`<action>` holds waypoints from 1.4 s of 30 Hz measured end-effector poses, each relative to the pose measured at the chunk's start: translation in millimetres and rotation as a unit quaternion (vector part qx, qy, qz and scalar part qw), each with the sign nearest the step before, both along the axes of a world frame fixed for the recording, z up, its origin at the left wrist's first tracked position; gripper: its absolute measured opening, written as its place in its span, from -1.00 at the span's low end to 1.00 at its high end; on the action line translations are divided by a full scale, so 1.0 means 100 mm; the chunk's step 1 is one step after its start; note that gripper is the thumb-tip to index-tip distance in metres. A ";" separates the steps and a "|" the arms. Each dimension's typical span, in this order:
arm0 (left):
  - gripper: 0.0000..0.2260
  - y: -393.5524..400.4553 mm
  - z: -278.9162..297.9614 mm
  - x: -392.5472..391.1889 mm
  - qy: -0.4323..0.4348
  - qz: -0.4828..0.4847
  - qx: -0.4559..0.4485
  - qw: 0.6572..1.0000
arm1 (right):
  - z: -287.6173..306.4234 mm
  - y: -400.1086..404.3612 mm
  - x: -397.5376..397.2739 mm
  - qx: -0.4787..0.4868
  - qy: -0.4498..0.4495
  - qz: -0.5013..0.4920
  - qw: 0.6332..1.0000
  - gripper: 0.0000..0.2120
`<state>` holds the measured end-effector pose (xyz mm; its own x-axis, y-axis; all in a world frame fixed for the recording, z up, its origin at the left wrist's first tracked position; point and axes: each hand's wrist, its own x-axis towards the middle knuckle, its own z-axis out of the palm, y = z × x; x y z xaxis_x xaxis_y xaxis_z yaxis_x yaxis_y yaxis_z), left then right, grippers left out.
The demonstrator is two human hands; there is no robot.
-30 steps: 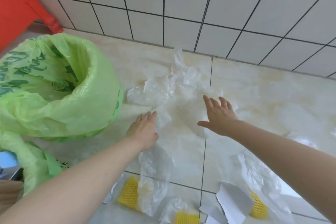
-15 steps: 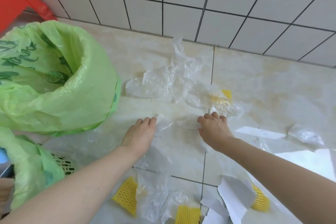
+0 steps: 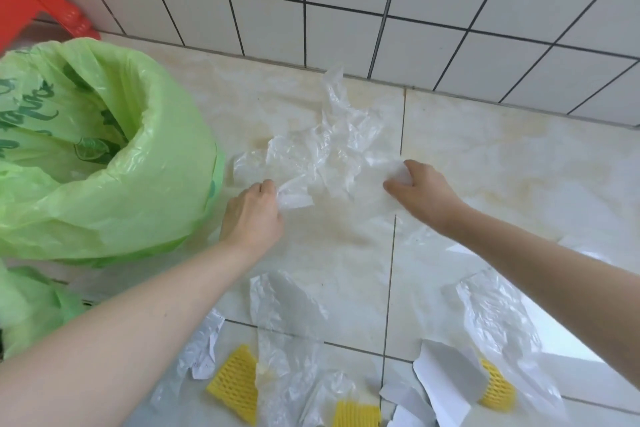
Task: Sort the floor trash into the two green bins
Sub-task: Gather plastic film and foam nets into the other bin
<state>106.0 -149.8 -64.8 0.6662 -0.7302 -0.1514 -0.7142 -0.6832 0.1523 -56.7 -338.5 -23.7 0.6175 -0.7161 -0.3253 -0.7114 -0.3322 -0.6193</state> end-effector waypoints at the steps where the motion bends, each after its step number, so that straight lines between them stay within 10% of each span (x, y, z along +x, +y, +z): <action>1: -0.83 -0.05 0.02 0.04 0.003 -0.002 0.009 1.000 | 0.01 -0.07 0.00 -0.003 0.004 -0.016 1.000 -0.81; 15: -0.67 -0.33 -0.30 0.46 0.101 -0.099 0.135 0.981 | -0.50 -0.09 -0.29 -0.100 0.246 0.141 0.954 -0.64; 31: -0.79 -0.17 -0.29 0.29 -0.009 -0.095 0.011 0.995 | -0.46 0.05 -0.40 -0.164 0.127 0.116 0.971 -0.71; 42: -0.70 -0.30 -0.31 0.49 0.127 -0.043 0.016 0.991 | -0.43 -0.09 -0.31 -0.140 0.166 0.081 0.973 -0.61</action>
